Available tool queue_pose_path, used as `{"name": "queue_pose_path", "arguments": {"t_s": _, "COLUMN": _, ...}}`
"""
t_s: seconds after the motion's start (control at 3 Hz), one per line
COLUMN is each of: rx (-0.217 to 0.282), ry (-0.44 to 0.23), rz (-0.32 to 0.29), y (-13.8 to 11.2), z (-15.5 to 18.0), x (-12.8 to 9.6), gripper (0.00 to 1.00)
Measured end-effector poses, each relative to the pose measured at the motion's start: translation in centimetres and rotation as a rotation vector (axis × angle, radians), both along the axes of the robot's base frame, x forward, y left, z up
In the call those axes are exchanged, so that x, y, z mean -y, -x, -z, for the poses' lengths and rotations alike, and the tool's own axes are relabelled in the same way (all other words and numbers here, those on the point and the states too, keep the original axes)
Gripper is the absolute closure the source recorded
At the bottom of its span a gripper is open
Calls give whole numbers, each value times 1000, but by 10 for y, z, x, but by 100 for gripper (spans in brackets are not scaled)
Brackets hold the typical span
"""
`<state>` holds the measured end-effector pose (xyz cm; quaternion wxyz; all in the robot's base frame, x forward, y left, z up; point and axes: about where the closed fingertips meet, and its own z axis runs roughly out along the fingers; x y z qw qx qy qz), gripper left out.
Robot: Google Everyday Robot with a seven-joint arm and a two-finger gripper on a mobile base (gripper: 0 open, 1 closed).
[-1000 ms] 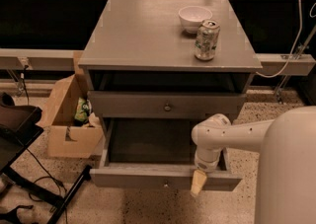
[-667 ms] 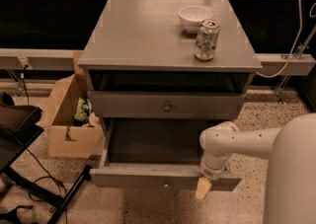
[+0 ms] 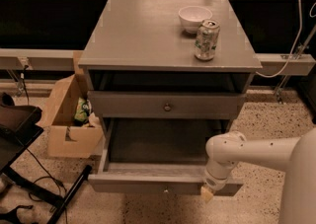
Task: Open middle drawer
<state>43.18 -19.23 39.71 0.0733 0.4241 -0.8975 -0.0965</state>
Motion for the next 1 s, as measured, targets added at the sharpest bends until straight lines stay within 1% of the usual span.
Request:
{"name": "queue_pose_path", "arguments": {"t_s": 0.33, "rx": 0, "ry": 0, "rz": 0, "y": 0, "z": 0, "x": 0, "gripper": 85}}
{"name": "queue_pose_path", "arguments": {"t_s": 0.67, "rx": 0, "ry": 0, "rz": 0, "y": 0, "z": 0, "x": 0, "gripper": 100}}
{"name": "queue_pose_path", "arguments": {"t_s": 1.0, "rx": 0, "ry": 0, "rz": 0, "y": 0, "z": 0, "x": 0, "gripper": 100}}
